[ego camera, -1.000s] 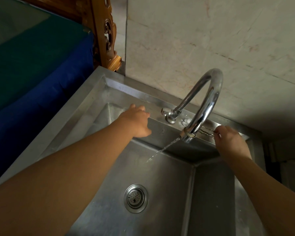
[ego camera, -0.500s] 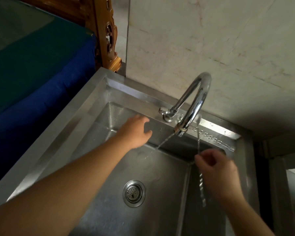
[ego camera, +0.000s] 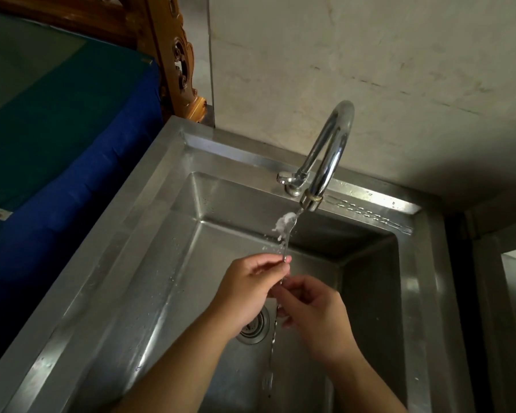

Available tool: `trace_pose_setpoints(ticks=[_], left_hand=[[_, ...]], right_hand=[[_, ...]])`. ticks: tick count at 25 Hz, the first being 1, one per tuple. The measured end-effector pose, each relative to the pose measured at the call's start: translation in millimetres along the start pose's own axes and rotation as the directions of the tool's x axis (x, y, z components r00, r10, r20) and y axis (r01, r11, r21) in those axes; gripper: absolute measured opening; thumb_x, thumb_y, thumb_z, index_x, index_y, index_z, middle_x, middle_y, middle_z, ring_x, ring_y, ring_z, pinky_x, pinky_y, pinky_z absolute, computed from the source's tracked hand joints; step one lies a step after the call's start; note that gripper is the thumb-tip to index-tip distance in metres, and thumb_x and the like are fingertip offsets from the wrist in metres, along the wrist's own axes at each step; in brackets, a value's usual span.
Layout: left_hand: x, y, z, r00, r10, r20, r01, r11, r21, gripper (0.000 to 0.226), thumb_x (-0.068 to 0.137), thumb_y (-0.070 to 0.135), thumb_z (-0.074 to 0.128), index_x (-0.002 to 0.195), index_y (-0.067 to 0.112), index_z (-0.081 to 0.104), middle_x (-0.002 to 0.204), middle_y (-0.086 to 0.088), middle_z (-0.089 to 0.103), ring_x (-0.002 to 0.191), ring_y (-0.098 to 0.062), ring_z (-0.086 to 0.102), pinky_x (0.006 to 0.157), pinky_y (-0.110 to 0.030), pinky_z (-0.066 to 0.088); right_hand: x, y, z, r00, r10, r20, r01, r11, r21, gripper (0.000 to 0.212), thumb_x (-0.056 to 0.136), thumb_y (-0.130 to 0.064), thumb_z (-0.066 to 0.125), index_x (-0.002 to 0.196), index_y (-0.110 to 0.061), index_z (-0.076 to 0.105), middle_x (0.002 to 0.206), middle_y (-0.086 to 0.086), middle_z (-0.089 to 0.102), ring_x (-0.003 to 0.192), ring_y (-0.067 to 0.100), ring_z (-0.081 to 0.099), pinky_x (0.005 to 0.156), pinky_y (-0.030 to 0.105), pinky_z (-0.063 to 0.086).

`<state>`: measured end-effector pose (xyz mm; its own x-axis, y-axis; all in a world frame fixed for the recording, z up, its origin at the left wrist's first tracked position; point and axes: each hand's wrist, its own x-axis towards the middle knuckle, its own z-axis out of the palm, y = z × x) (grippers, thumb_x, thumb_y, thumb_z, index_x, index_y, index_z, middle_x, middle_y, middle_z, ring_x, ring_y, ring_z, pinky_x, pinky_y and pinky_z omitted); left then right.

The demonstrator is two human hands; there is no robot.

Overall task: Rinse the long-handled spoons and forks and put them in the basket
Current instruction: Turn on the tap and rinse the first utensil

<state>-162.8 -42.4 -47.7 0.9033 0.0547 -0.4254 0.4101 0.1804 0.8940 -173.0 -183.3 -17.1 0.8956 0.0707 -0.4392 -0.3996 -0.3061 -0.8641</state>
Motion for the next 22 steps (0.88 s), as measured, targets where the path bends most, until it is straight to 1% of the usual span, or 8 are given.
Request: trace_pose_setpoints(ticks=[2,3,5,6,8,13,18,22], left_hand=[[1,6,0,1.000,0.013,0.023,-0.013,1.000,0.003,0.026,0.094,0.016,0.076,0.089,0.039,0.086,0.082,0.003,0.083,0.072,-0.009,0.076,0.065,-0.023,0.061],[1,10,0,0.999,0.013,0.036,-0.013,1.000,-0.002,0.027,0.095,0.014,0.075,0.089,0.038,0.086,0.080,0.002,0.082,0.067,-0.011,0.075,0.061,-0.024,0.061],[0,14,0,0.998,0.006,0.057,-0.006,1.000,0.001,0.027,0.096,0.015,0.074,0.090,0.037,0.086,0.079,0.002,0.081,0.063,-0.013,0.074,0.057,-0.024,0.059],[0,16,0,0.998,-0.004,0.064,0.003,1.000,0.008,0.027,0.096,0.014,0.073,0.090,0.037,0.086,0.079,0.002,0.081,0.063,-0.013,0.074,0.056,-0.023,0.059],[-2,17,1,0.997,-0.027,0.066,0.027,1.000,0.005,0.029,0.095,0.011,0.073,0.087,0.035,0.086,0.078,0.002,0.081,0.062,-0.013,0.075,0.055,-0.023,0.059],[-6,15,-1,0.997,-0.062,0.035,0.062,0.998,-0.011,0.021,0.094,0.010,0.075,0.085,0.026,0.085,0.077,0.001,0.078,0.063,-0.015,0.076,0.056,-0.025,0.061],[-12,12,-3,0.997,-0.071,0.031,0.072,0.997,-0.041,0.014,0.095,0.014,0.076,0.090,0.022,0.085,0.078,-0.001,0.080,0.065,-0.018,0.076,0.058,-0.030,0.063],[-13,13,-2,0.996,-0.085,0.031,0.087,0.995,-0.053,0.012,0.095,0.015,0.076,0.091,0.022,0.085,0.078,-0.001,0.080,0.065,-0.018,0.076,0.058,-0.032,0.064]], right_hand=[[3,-4,-5,0.999,-0.008,-0.032,0.008,1.000,0.017,0.017,0.088,-0.024,0.077,0.081,-0.009,0.076,0.073,0.013,0.077,0.058,0.017,0.067,0.059,0.038,0.057],[6,-7,-9,0.997,-0.020,-0.070,0.022,1.000,0.022,0.022,0.089,-0.028,0.076,0.082,-0.007,0.074,0.073,0.016,0.075,0.058,0.016,0.065,0.058,0.036,0.056],[17,-17,-15,0.989,-0.049,-0.138,0.057,0.997,0.052,0.017,0.091,-0.027,0.074,0.088,-0.010,0.074,0.078,0.014,0.075,0.061,0.013,0.065,0.055,0.026,0.056],[23,-23,-16,0.989,-0.053,-0.141,0.065,0.994,0.084,0.011,0.093,-0.024,0.073,0.094,-0.013,0.075,0.082,0.011,0.076,0.065,0.012,0.067,0.056,0.023,0.056],[34,-34,-15,0.994,-0.038,-0.106,0.056,0.984,0.169,0.010,0.095,-0.021,0.070,0.101,-0.017,0.076,0.086,0.005,0.079,0.071,0.011,0.071,0.058,0.021,0.056],[51,-44,-13,0.998,0.018,-0.055,-0.005,0.972,0.234,0.011,0.093,-0.023,0.072,0.088,-0.017,0.080,0.072,-0.006,0.073,0.064,0.005,0.066,0.055,0.017,0.052],[54,-43,-4,0.993,0.121,0.002,-0.116,0.942,0.314,0.019,0.090,-0.026,0.075,0.077,-0.013,0.080,0.069,0.001,0.071,0.061,0.010,0.062,0.057,0.025,0.050],[54,-44,-5,0.988,0.157,-0.001,-0.148,0.933,0.327,0.027,0.088,-0.029,0.075,0.082,-0.004,0.079,0.072,0.007,0.069,0.061,0.013,0.059,0.054,0.025,0.047]])
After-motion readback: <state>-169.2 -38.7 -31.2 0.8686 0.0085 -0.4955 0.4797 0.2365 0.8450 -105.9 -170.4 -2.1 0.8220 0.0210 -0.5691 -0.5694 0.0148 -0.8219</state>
